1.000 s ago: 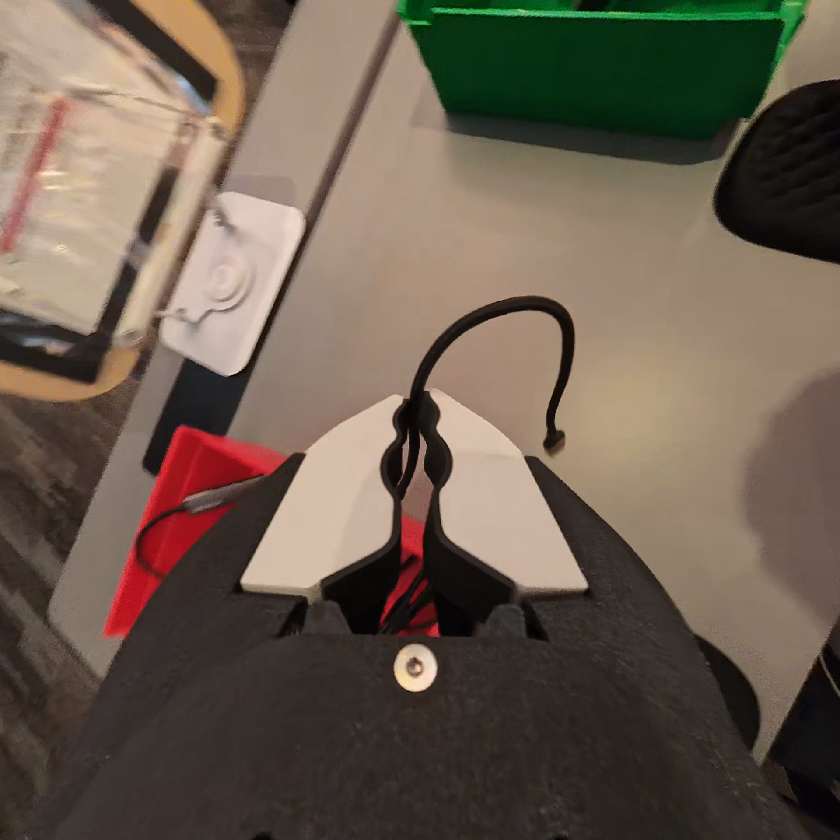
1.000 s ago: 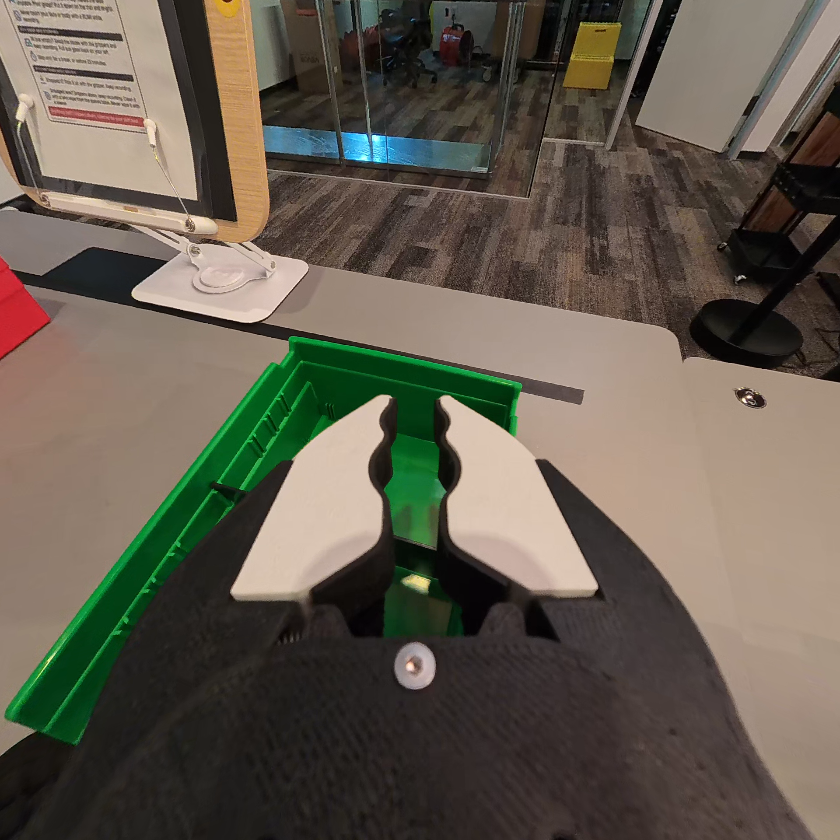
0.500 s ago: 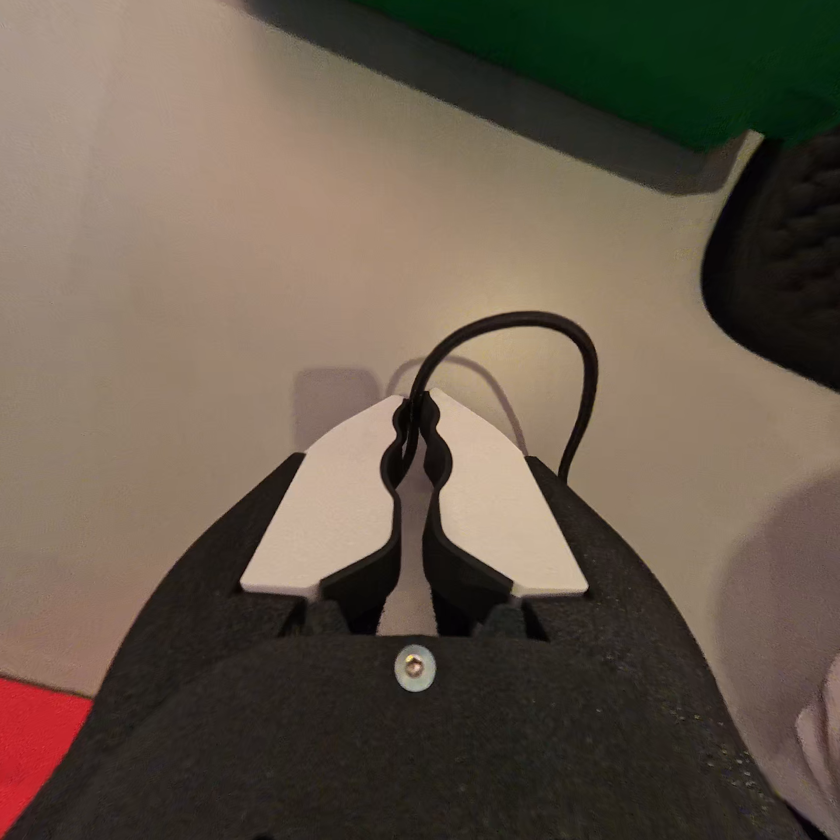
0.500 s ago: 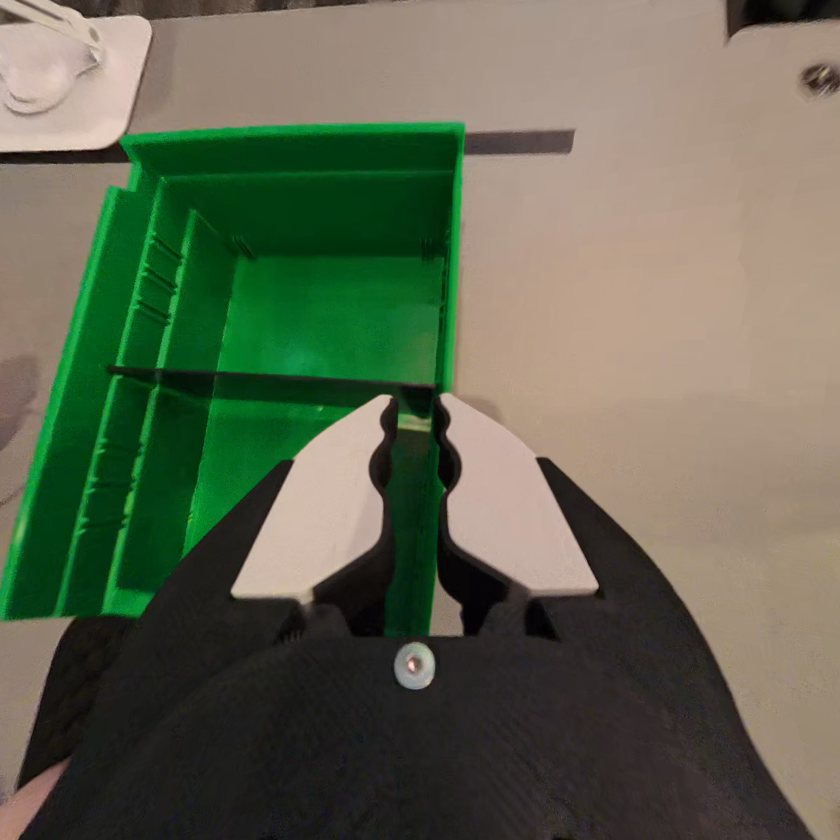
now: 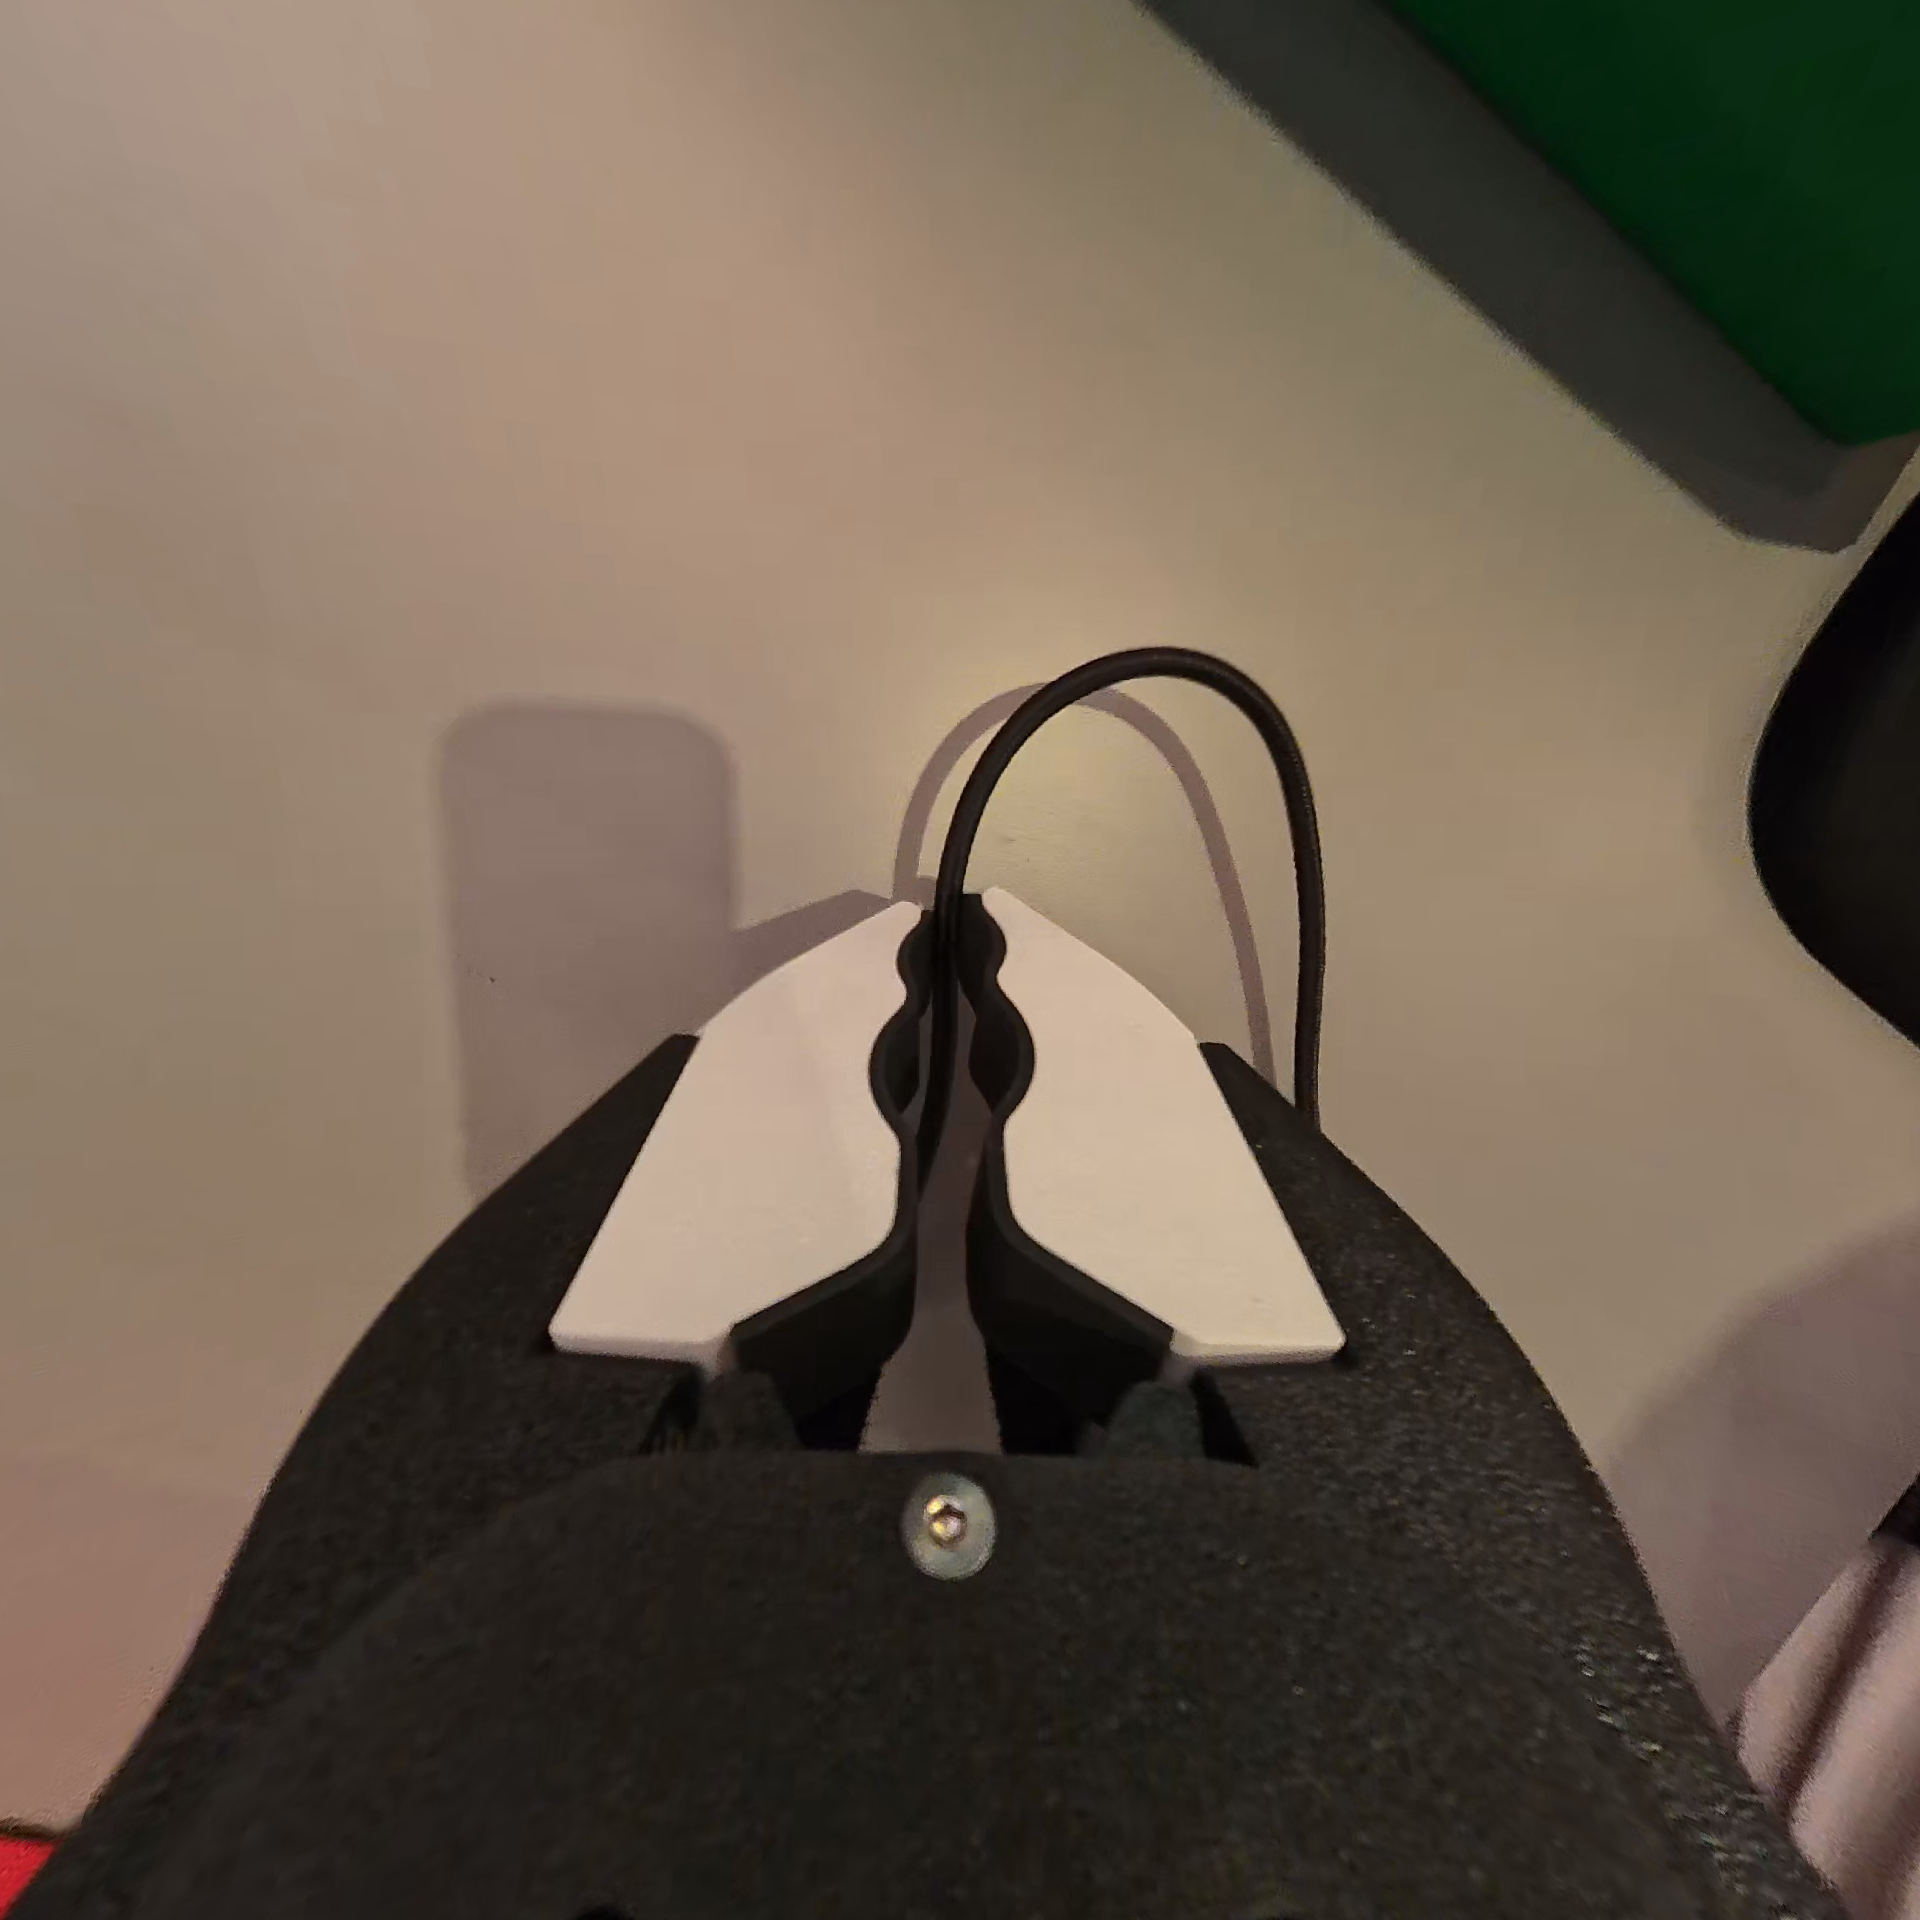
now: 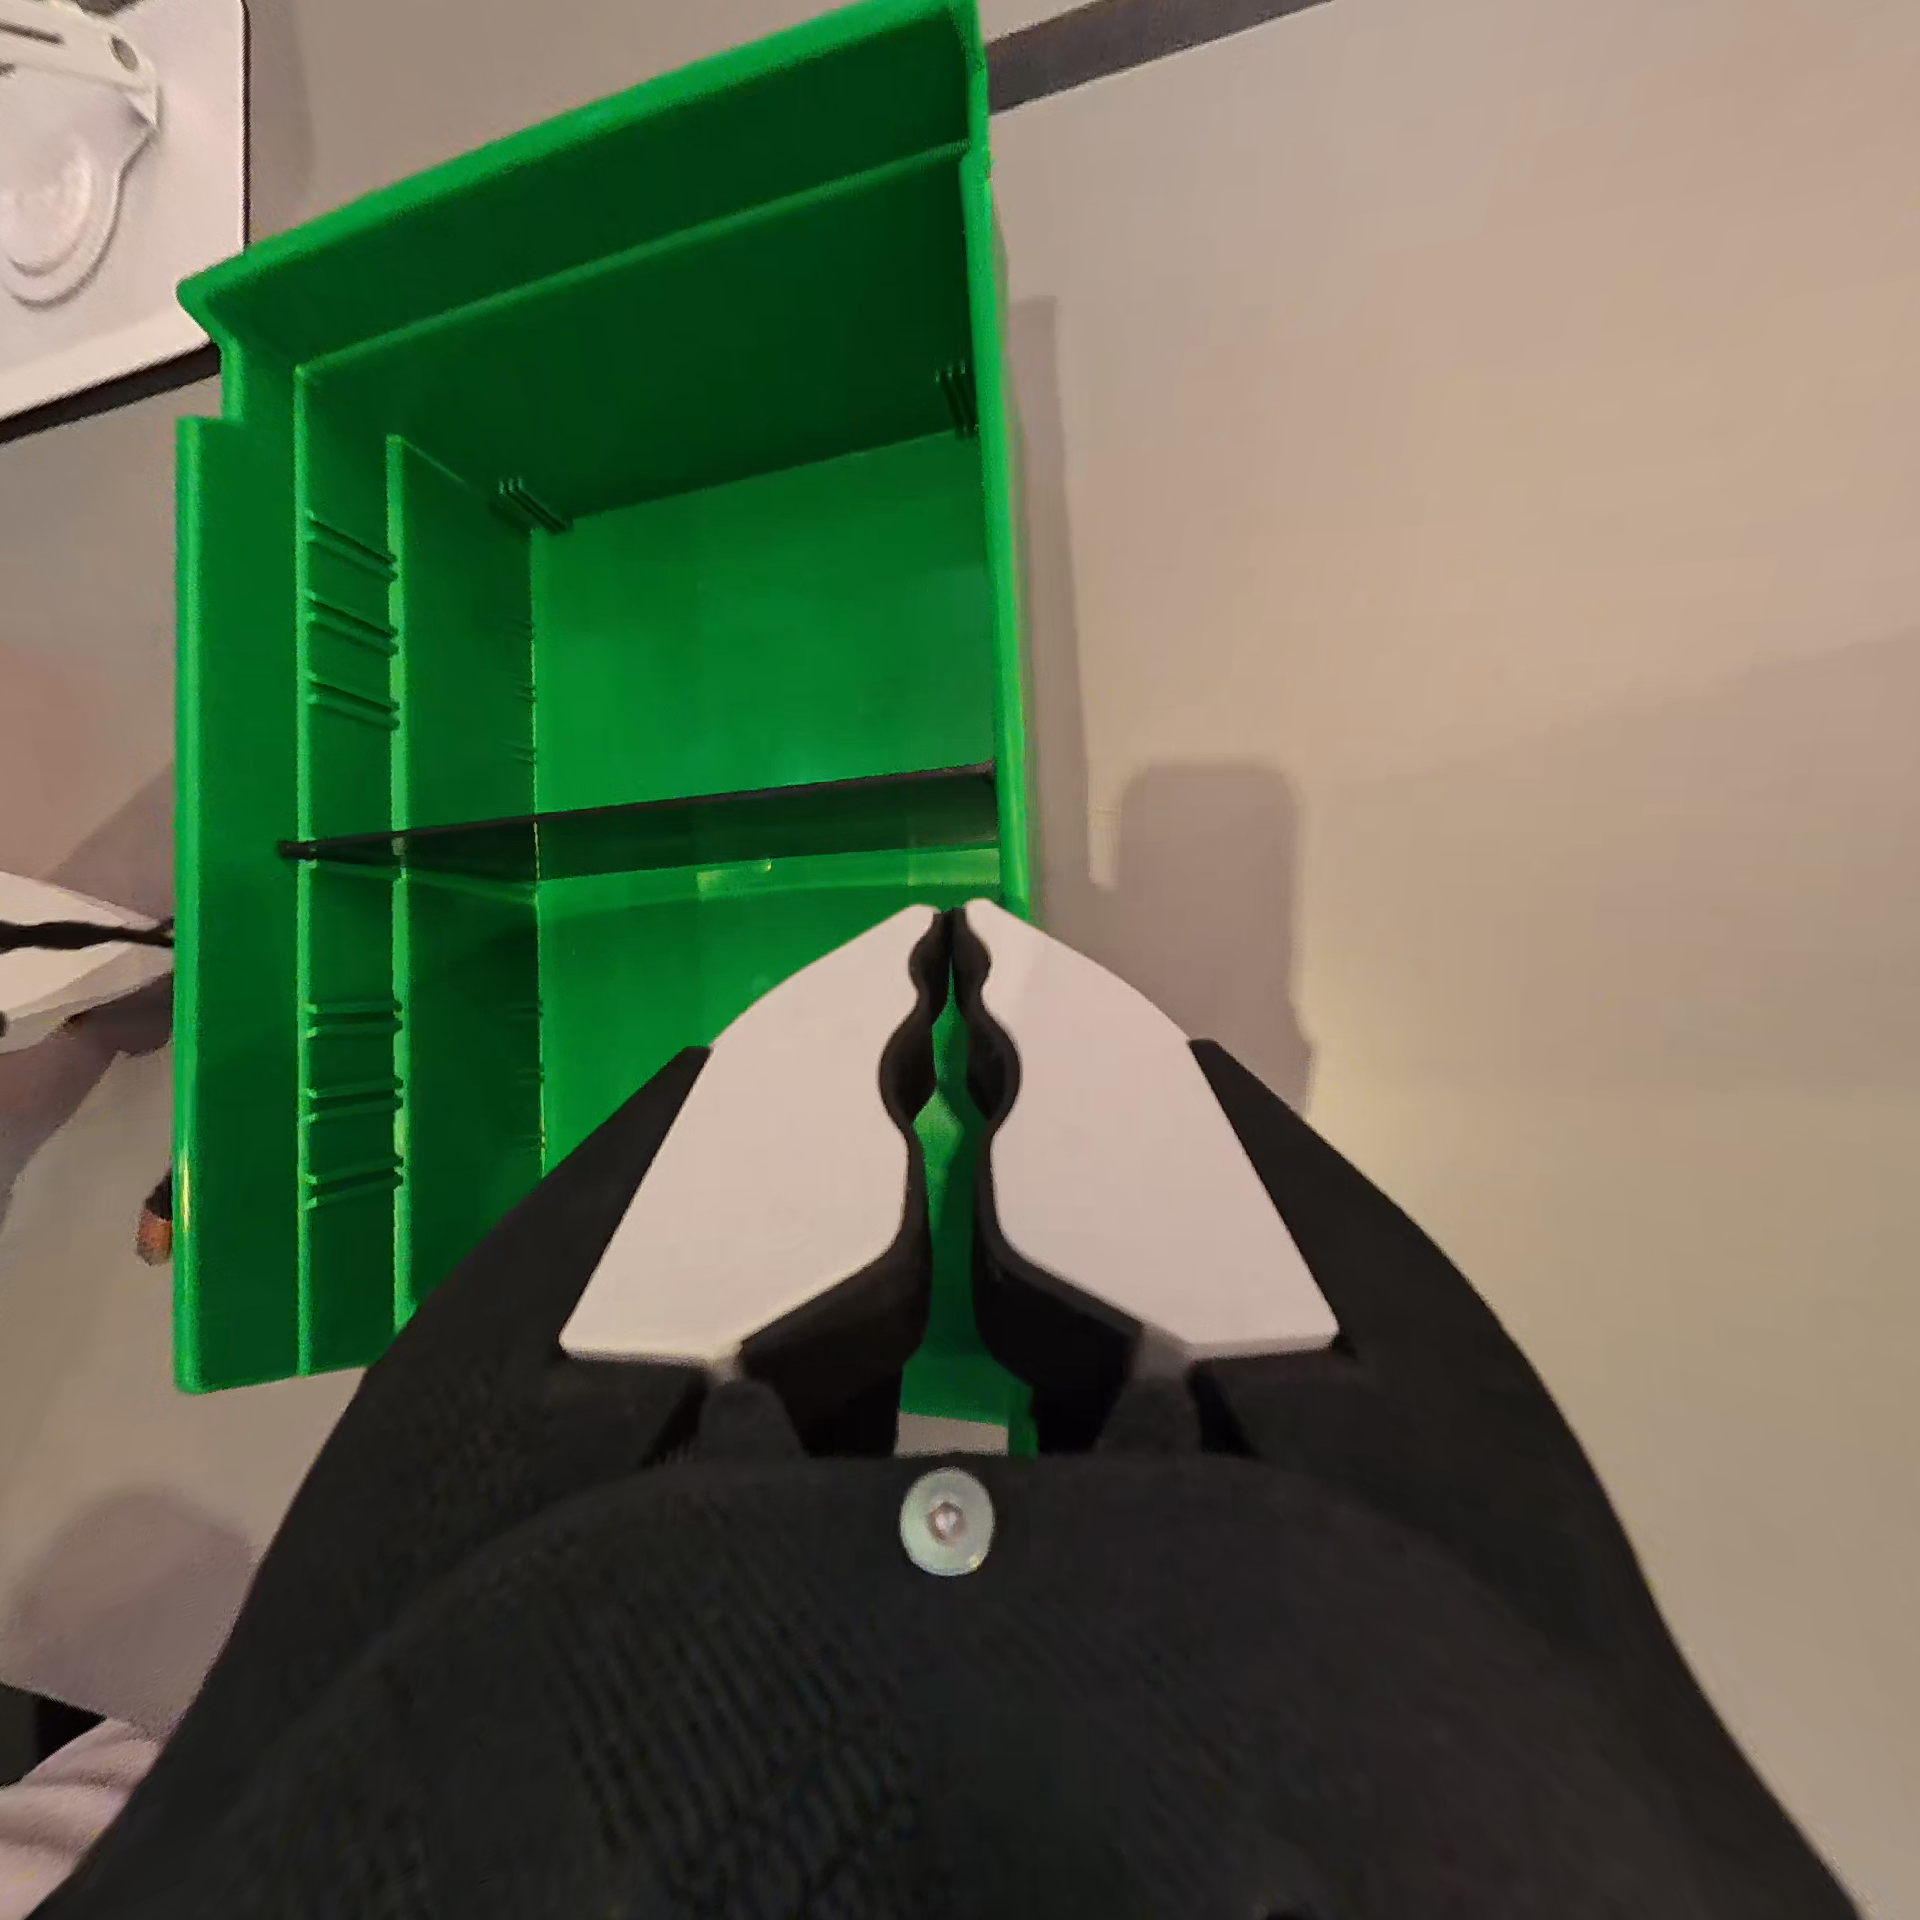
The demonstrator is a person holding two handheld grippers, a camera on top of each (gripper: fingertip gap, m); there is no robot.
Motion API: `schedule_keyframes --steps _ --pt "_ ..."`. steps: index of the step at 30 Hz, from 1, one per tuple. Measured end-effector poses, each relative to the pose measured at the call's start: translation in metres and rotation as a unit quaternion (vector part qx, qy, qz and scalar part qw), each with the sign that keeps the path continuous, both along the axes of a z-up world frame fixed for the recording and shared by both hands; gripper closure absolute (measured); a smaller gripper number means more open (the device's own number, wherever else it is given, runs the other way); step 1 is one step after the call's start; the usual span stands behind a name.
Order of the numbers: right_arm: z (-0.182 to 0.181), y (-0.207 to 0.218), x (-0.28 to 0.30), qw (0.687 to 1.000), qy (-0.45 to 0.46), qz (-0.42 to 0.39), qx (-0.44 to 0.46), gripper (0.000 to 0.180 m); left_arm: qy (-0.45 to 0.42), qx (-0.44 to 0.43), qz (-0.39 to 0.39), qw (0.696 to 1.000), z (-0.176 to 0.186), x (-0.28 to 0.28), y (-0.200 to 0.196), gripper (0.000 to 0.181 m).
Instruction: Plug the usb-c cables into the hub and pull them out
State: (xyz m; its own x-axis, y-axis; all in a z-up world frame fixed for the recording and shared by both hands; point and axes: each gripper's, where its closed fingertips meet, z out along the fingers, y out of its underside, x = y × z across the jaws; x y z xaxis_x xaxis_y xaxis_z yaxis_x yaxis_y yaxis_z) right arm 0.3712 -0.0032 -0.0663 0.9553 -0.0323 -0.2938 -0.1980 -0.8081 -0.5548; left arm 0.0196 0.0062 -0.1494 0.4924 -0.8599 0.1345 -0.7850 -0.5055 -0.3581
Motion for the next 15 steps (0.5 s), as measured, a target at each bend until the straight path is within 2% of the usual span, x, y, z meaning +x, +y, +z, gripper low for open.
schedule_keyframes --steps 10,15 --pt "0.005 0.0 0.002 1.0 0.007 -0.004 0.013 0.177 -0.001 -0.008 0.01 1.0 -0.007 -0.004 0.006 0.177" --pt "0.015 0.001 0.005 0.999 0.005 -0.014 0.038 0.174 -0.002 0.007 -0.001 1.0 0.0 -0.005 0.005 0.162"
